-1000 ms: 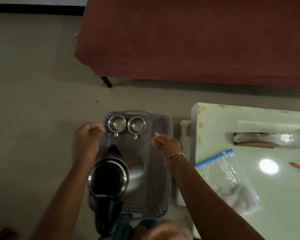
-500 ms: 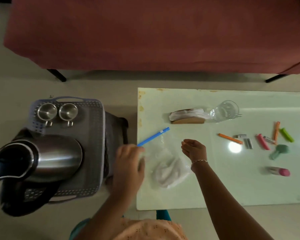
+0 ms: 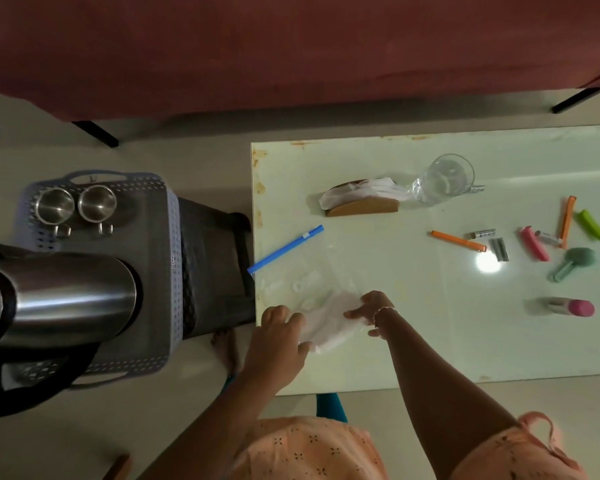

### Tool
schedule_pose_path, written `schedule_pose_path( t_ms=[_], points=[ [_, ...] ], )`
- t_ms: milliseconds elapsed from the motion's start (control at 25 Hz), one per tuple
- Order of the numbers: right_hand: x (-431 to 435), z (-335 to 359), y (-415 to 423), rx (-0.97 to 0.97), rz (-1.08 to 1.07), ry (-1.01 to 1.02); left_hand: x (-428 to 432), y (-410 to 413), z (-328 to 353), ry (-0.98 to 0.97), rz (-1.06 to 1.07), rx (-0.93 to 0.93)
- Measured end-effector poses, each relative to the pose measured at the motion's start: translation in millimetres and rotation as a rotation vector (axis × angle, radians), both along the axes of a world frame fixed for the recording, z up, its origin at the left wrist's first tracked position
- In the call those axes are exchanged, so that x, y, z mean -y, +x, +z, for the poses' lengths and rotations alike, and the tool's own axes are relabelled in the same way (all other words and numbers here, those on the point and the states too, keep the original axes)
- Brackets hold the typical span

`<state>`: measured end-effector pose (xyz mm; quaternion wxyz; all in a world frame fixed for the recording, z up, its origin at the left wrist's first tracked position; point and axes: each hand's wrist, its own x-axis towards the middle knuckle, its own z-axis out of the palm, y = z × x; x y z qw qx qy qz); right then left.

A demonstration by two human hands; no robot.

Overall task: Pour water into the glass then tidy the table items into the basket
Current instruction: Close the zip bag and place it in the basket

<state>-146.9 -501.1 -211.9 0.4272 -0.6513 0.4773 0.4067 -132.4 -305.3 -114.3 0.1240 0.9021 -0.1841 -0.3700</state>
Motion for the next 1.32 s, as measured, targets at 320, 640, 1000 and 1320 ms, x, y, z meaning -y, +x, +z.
schedule_pose_path(
  t_ms=[320,640,1000,1320],
  points=[
    [6,53,-4,0.503,0.269,-0.117,-7,15,25,-0.06,0.14,0.048],
    [32,165,9,0.901,0.347,-0.267,19,78,126,-0.548,0.449,0.558],
    [54,252,30,1.105,0.344,-0.306,44,111,230,-0.852,0.436,0.719],
    [30,347,60,1.468,0.324,-0.24,59,101,253,-0.805,0.264,0.851]
  ],
)
